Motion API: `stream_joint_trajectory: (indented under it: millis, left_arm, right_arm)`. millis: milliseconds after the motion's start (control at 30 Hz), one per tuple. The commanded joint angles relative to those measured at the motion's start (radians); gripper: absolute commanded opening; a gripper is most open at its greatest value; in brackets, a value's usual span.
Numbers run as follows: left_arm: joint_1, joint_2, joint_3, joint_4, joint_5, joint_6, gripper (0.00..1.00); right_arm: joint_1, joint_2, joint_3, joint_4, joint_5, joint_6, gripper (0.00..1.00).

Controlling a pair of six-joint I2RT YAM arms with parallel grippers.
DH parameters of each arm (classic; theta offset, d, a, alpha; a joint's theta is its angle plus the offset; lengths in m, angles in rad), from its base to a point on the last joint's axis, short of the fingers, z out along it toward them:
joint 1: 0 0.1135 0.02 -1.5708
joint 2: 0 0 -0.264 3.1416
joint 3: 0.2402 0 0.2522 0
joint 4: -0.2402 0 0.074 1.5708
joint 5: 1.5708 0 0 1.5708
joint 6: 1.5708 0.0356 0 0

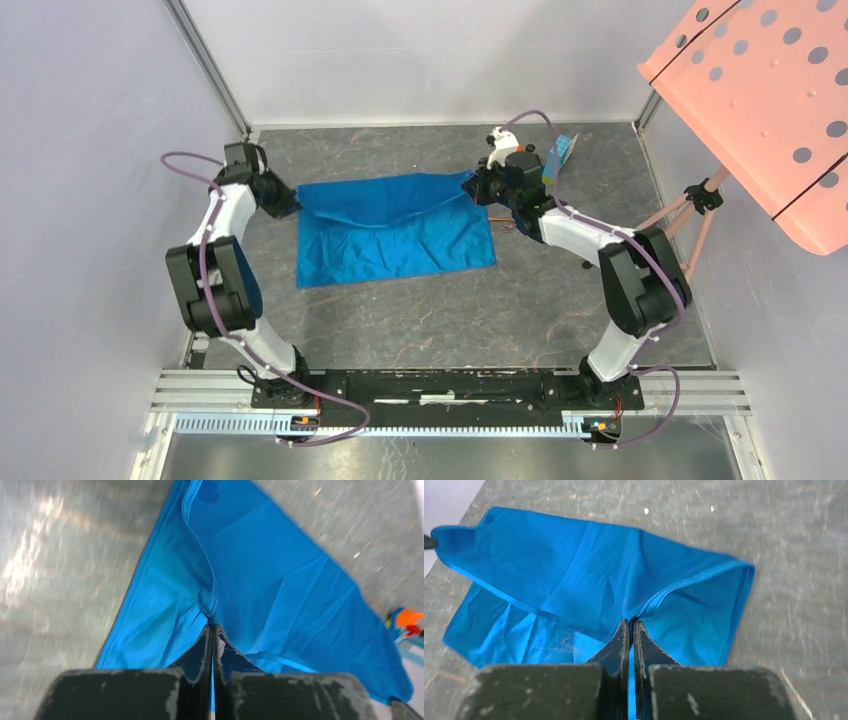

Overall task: Fold the napkin into a case and place the utensils inside
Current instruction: Fold and flatten the napkin at the center of the board.

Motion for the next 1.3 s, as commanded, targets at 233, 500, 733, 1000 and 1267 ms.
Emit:
stream_joint_trajectory:
  millis: [233,500,733,1000,1267]
  left_arm:
    - [0.003,-0.319,-0.459,-0.007,0.063,0.043,0.02]
    - [0.002,-0.372,-0.465,-0.074,-0.029,0.091,0.02]
    - [0.003,-0.471,-0.497,-0.137,-0.056,0.074,0.02]
    - [0.002,-0.49,-0.61,-0.128,-0.127,-0.033,0.02]
    - [0.003,-0.454,-0.569,-0.163,-0.154,-0.022,0.02]
  right_arm:
    - [-0.035,-0.206,-0.326,0.028,-0.117,0.092,0.0]
    - [-0.036,-0.252,-0.37,0.017,-0.161,0.078,0.0]
    - [-0.036,-0.376,-0.432,-0.046,-0.176,0.079,0.0]
    - [-0.036,-0.415,-0.577,0.001,-0.193,0.096,0.0]
    - [-0.035,-0.368,-0.538,-0.008,-0.194,0.085,0.0]
